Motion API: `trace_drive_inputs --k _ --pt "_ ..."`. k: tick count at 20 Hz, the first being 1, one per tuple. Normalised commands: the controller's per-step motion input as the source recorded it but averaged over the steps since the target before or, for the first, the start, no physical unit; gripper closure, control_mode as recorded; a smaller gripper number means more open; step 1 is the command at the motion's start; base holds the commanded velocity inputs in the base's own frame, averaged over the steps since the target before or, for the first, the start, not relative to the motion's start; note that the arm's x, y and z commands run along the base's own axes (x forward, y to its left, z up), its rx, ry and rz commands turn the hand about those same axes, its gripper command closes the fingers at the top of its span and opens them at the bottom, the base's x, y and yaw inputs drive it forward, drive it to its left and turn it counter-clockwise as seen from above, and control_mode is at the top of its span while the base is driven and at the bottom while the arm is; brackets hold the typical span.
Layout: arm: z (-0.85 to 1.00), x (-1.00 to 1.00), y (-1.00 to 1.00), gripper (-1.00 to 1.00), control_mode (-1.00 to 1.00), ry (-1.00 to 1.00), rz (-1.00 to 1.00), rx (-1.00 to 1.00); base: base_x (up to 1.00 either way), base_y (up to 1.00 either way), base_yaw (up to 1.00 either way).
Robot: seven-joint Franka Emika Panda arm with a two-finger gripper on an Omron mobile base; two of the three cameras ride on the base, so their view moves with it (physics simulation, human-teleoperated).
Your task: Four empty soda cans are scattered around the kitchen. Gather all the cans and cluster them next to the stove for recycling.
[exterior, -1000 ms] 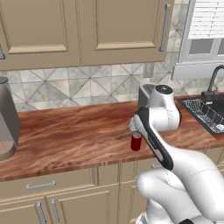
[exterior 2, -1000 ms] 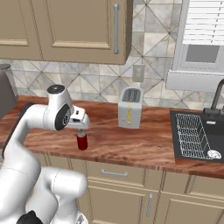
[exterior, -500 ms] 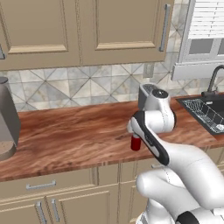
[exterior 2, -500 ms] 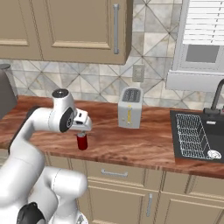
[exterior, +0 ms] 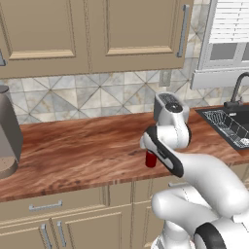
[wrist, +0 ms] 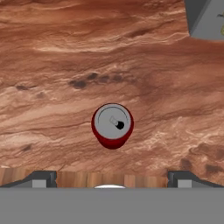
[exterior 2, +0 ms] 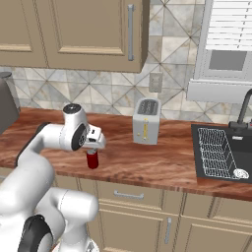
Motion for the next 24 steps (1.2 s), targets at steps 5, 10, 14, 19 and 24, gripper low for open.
trace_drive_inputs --k 5,10,14,19,24 --pt "-0.20 0.10 0.00 -1.00 -1.00 0.00 0.00 0.00 0.00 0.00 0.00" --pt "-0.17 0.07 0.01 -1.00 -1.00 0.00 0.00 0.00 0.00 0.00 0.00" --pt "-0.16 0.00 0.07 -1.00 -1.00 0.01 0.00 0.00 0.00 0.00 0.00" --pt "-0.18 0.14 0.08 -1.00 -1.00 0.00 0.00 0.00 0.00 0.00 0.00" --pt "-0.19 0.20 0.10 -1.00 -1.00 0.00 0.00 0.00 0.00 0.00 0.00"
